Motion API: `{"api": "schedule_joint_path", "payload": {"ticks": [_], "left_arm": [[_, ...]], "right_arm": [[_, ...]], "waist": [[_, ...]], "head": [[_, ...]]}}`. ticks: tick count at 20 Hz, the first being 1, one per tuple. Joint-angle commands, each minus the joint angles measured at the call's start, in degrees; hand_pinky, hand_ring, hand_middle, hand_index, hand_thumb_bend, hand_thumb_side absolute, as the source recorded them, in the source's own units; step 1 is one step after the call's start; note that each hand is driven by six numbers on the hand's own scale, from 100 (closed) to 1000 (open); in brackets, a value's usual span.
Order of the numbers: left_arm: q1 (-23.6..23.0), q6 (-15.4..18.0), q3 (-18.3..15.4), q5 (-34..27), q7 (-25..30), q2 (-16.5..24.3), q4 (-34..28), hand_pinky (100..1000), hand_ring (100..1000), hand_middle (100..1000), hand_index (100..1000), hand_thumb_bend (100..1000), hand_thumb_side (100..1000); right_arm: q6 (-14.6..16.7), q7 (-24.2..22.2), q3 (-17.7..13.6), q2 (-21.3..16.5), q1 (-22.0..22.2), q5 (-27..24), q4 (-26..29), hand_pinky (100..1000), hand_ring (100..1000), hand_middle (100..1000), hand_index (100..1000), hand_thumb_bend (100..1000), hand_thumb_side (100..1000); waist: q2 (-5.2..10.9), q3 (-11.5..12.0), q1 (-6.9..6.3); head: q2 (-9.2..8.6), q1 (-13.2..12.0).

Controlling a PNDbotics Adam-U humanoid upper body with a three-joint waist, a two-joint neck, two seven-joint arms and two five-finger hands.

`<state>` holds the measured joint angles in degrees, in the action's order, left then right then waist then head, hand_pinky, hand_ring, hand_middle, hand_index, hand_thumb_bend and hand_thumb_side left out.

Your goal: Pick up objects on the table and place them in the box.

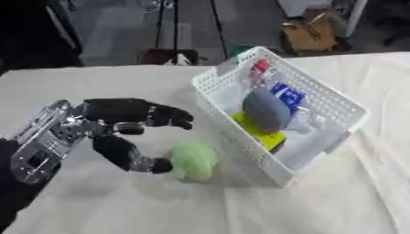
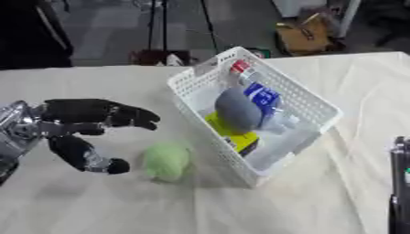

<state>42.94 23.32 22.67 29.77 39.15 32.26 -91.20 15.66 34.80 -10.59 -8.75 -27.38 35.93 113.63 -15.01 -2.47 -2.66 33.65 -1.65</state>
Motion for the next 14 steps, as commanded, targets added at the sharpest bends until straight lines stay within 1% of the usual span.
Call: {"api": "schedule_joint_path", "payload": {"ticks": [1, 4, 5, 6, 7, 10, 14], "left_arm": [[-0.24, -0.41, -2.61, 2.65, 0.77, -2.95, -2.95, 891, 919, 975, 1000, 399, 1000], [-0.84, -0.71, -3.48, 4.31, 1.57, -5.98, -3.39, 896, 921, 976, 1000, 387, 984], [-0.96, -0.7, -3.7, 4.85, 2.03, -6.73, -3.21, 899, 926, 979, 1000, 377, 953], [-1.1, -0.7, -4.05, 5.59, 2.51, -7.5, -2.91, 899, 926, 979, 1000, 377, 953], [-1.19, -0.64, -4.49, 6.43, 2.76, -8.13, -2.65, 903, 937, 986, 1000, 369, 919], [-1.67, -0.31, -5.89, 9.55, 2.62, -10.31, -1.85, 908, 938, 990, 1000, 367, 908], [-2.4, -0.42, -6.86, 12.33, 3.15, -13.38, -0.17, 913, 940, 994, 1000, 364, 878]], "right_arm": [[0.12, 0.44, -0.33, -0.78, -0.4, -0.51, 0.96, 762, 702, 620, 785, 100, 907], [0.2, 0.68, -0.28, -0.66, -0.46, -0.58, 0.96, 762, 701, 620, 784, 100, 908], [0.21, 0.73, -0.28, -0.63, -0.48, -0.59, 0.96, 762, 701, 619, 784, 100, 910], [0.22, 0.77, -0.27, -0.62, -0.51, -0.59, 0.96, 762, 701, 619, 784, 100, 910], [0.22, 0.79, -0.27, -0.61, -0.5, -0.6, 0.96, 763, 701, 619, 783, 100, 911], [0.22, 0.83, -0.27, -0.59, -0.48, -0.63, 0.96, 763, 701, 619, 782, 100, 910], [0.29, 0.85, -0.21, -0.53, -0.61, -0.71, 0.96, 764, 701, 618, 779, 100, 916]], "waist": [[1.36, 0.11, 0.08], [1.33, 0.09, 0.18], [1.31, 0.09, 0.2], [1.29, 0.08, 0.23], [1.28, 0.11, 0.25], [1.23, 0.25, 0.28], [1.1, 0.2, 0.38]], "head": [[-0.01, 0.29], [-0.14, 0.2], [-0.18, 0.17], [-0.24, 0.14], [-0.25, 0.15], [-0.34, 0.22], [-0.5, 0.32]]}}
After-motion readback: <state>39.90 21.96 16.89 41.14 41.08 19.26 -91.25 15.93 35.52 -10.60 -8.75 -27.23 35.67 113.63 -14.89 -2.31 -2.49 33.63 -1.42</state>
